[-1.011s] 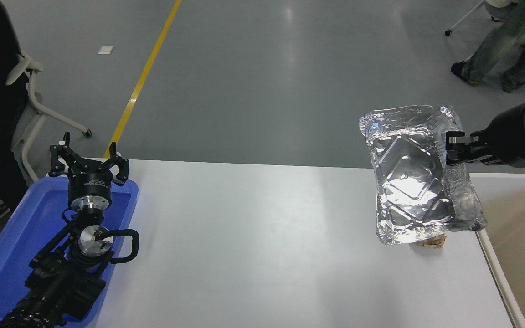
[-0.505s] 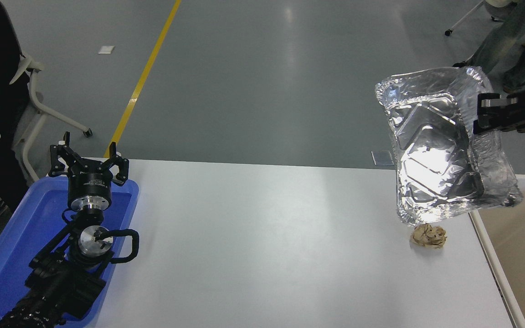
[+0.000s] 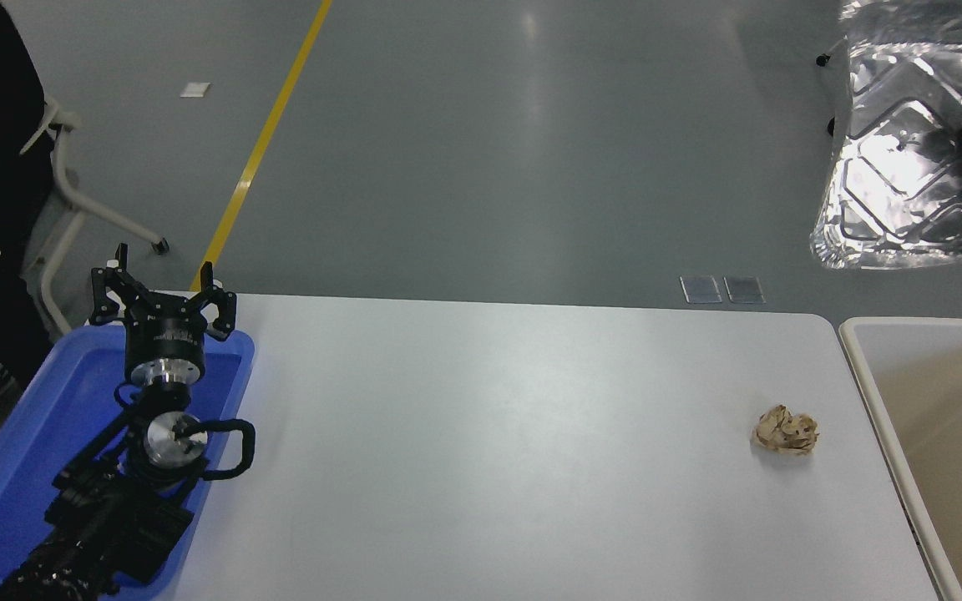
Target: Pick up foil plate and place in dustbin
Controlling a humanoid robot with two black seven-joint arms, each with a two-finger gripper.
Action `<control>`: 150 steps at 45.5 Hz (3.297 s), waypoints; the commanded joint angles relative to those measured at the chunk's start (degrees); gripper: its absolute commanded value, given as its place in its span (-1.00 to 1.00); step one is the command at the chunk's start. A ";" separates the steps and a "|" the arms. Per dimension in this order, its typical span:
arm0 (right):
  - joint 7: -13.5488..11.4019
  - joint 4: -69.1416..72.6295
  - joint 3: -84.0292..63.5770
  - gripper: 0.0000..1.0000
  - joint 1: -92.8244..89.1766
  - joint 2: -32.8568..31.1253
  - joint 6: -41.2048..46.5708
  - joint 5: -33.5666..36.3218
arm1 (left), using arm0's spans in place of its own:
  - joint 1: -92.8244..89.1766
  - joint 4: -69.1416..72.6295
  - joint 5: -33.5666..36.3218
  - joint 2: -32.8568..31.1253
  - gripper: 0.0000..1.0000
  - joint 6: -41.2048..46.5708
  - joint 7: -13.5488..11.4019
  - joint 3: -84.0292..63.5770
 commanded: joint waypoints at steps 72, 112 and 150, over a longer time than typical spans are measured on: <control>-5.59 -76.95 96.10 -1.00 -110.90 21.45 -25.21 12.10 | -0.01 0.02 -0.01 -0.05 0.98 0.00 0.03 0.00; -4.98 -76.95 104.28 0.37 -116.53 26.02 -27.85 12.19 | -0.01 0.02 -0.01 -0.05 0.98 0.00 -0.06 0.00; -5.95 -60.00 100.86 1.00 -102.91 12.76 -23.36 9.12 | -0.01 -0.07 -0.01 -0.05 0.98 0.00 0.03 0.00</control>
